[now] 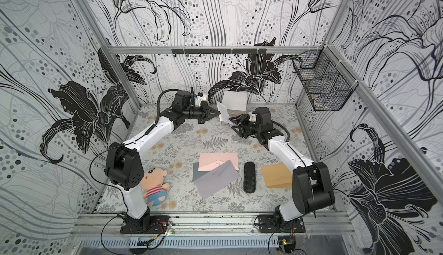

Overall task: Take the letter paper out of the envelope
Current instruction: Unfold the letter paper.

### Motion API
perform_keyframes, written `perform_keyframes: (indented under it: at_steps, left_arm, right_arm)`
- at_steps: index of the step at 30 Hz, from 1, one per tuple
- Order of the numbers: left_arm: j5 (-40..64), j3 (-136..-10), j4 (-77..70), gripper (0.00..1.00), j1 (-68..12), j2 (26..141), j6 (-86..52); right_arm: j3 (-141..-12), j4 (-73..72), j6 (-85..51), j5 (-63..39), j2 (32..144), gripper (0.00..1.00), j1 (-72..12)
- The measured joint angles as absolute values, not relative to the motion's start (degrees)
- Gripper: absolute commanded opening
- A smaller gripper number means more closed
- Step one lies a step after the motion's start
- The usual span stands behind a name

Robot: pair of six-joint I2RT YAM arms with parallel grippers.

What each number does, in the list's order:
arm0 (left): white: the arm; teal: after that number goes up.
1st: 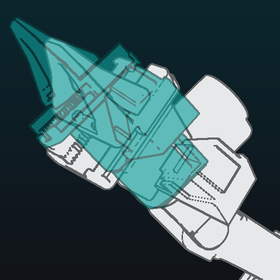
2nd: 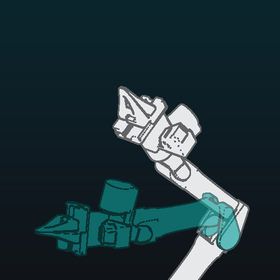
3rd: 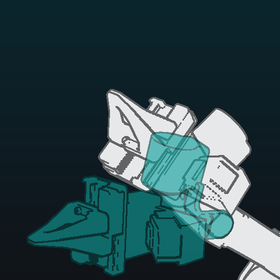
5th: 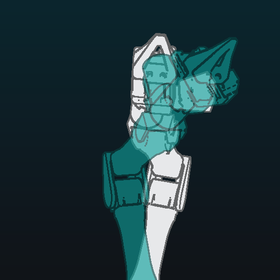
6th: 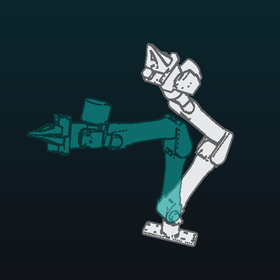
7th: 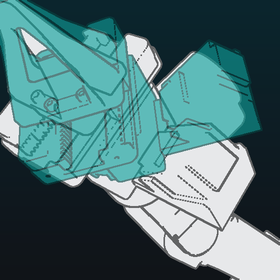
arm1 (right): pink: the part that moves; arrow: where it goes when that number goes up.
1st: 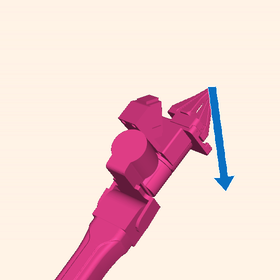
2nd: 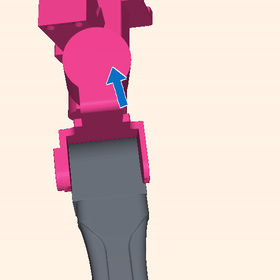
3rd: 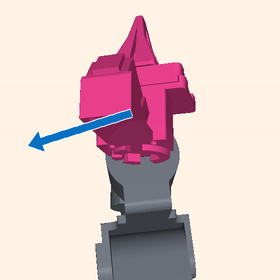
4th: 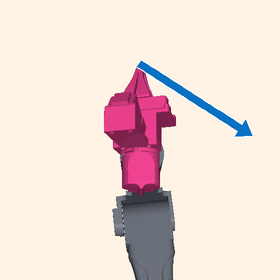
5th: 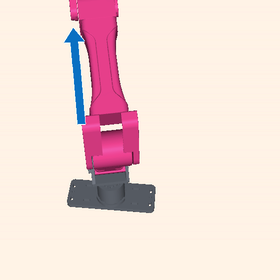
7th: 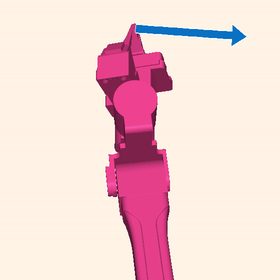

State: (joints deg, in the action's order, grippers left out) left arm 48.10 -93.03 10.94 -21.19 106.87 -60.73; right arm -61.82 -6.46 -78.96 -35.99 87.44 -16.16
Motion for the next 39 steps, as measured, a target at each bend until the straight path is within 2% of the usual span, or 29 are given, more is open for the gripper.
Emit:
perform_keyframes:
  at_steps: [8, 20, 30, 39]
  left_arm:
    - [48.1, -92.7, 10.6, 0.00, -21.2, 106.9, -61.0]
    - [48.1, -92.7, 10.1, 0.00, -21.3, 106.9, -61.2]
    - [48.0, -86.6, 0.5, 0.00, -21.3, 106.9, -68.5]
    - [47.9, -85.2, -5.2, 0.00, -21.3, 106.9, -72.9]
  right_arm:
    - [-61.9, -8.7, -80.4, -36.0, 88.3, 0.45, -16.4]
    - [-63.6, -8.7, -80.1, -36.0, 88.3, 0.41, -16.4]
    - [-63.0, -14.8, -83.0, -36.0, 88.3, 0.37, -16.4]
    - [-62.3, -15.2, -83.1, -36.0, 88.3, 0.39, -16.4]
